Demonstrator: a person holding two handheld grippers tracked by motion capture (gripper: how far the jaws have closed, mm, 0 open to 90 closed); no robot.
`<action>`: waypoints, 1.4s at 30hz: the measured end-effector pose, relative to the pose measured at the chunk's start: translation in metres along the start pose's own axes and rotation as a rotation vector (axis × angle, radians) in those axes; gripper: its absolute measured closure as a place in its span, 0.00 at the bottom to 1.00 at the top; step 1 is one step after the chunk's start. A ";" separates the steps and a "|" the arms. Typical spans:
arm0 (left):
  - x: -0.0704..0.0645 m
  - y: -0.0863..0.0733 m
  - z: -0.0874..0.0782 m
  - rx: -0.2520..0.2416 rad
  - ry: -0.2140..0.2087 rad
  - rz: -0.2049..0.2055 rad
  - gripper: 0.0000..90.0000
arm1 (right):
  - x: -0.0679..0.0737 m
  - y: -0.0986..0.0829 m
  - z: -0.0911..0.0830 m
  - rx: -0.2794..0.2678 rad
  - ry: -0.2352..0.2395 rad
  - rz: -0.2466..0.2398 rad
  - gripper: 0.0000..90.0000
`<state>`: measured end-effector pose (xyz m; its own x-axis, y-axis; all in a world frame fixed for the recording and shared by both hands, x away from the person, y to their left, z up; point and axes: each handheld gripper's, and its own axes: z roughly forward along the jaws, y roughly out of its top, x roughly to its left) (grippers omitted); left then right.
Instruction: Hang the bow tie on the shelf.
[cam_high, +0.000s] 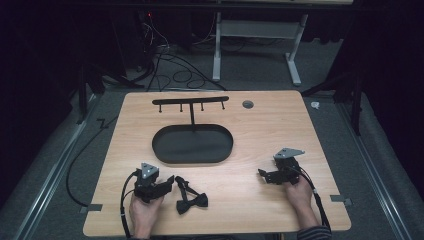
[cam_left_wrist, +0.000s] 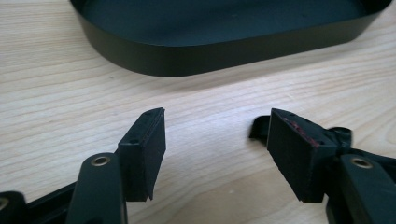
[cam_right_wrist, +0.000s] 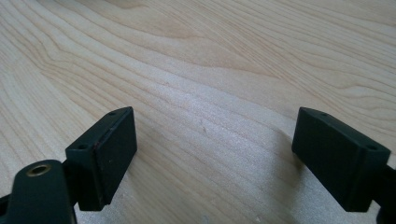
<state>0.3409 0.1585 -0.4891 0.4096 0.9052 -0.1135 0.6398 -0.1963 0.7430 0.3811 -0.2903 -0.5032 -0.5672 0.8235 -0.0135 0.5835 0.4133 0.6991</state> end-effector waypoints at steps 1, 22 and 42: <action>-0.002 0.000 0.000 0.002 -0.007 -0.001 0.42 | 0.000 0.000 0.000 0.000 0.000 0.000 0.16; -0.030 -0.002 0.009 0.069 -0.029 0.046 0.43 | 0.000 0.000 0.000 0.000 0.000 0.000 0.16; -0.039 -0.004 0.013 0.083 -0.008 0.145 0.85 | 0.000 0.000 0.000 0.000 0.000 0.000 0.16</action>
<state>0.3307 0.1194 -0.4960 0.5064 0.8621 -0.0151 0.6252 -0.3551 0.6951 0.3811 -0.2903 -0.5032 -0.5672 0.8235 -0.0136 0.5834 0.4134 0.6991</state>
